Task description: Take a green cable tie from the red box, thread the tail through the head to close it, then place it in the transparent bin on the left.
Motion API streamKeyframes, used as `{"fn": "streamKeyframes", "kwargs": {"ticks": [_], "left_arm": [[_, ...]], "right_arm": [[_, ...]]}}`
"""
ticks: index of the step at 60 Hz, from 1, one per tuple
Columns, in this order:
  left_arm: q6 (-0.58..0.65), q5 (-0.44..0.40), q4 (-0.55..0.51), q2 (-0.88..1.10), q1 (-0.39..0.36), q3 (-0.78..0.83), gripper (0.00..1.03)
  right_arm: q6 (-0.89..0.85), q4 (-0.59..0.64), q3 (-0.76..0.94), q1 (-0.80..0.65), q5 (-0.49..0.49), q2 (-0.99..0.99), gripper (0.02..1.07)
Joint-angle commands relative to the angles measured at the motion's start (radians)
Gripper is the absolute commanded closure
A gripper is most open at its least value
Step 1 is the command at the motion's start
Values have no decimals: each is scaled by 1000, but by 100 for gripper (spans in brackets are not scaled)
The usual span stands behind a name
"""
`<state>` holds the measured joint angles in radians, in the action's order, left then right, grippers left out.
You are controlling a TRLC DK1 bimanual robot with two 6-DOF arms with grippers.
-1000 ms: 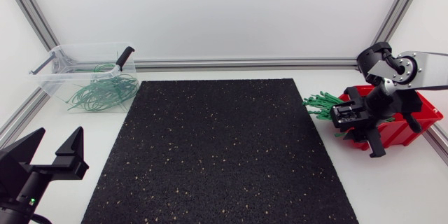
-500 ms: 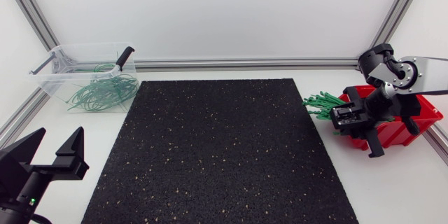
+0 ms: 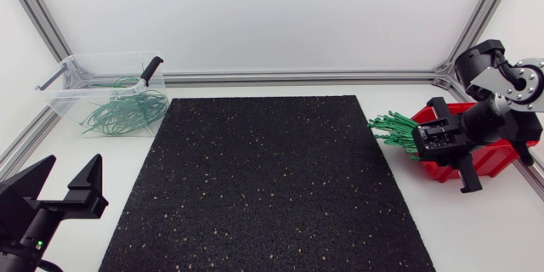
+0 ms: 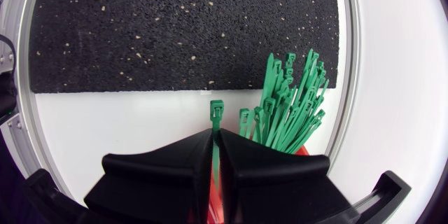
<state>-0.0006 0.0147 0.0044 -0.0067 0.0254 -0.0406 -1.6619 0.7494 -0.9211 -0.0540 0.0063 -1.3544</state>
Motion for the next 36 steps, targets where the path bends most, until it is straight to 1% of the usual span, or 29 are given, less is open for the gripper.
{"fn": "streamKeyframes", "kwargs": {"ticks": [1,7,18,24,31,36], "left_arm": [[-13,-4,-26,-4,5,38,4],[-15,-4,-24,-7,5,38,4],[-19,7,-17,-9,5,38,4],[-56,5,-12,-9,4,27,4],[-79,-4,-47,-9,-35,-28,4],[-91,-4,-84,-6,-36,-82,4]], "right_arm": [[-9,50,-61,9,-25,28,102],[31,156,-140,16,-86,35,102],[97,297,-262,42,-186,46,102],[133,370,-340,57,-241,47,102],[177,449,-424,85,-287,41,102],[202,492,-481,102,-327,38,102]]}}
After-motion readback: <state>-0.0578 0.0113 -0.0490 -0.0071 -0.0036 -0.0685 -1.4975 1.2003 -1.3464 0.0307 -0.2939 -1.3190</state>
